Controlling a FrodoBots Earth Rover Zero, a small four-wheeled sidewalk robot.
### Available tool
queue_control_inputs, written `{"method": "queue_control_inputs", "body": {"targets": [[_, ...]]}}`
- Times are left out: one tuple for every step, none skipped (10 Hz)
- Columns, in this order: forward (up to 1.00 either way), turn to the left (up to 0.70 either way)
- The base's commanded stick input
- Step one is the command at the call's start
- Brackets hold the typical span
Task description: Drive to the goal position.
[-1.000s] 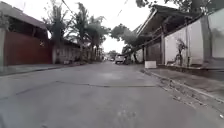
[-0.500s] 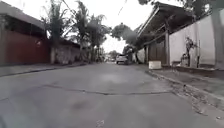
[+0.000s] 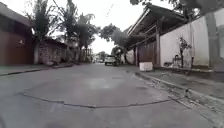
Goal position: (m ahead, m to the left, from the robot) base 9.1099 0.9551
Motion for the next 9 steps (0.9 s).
{"method": "queue_control_inputs", "body": {"targets": [[1.0,0.06],[1.0,0.01],[1.0,0.0],[1.0,0.0],[1.0,0.0],[1.0,0.12],[1.0,0.14],[1.0,0.13],[1.0,0.07]]}}
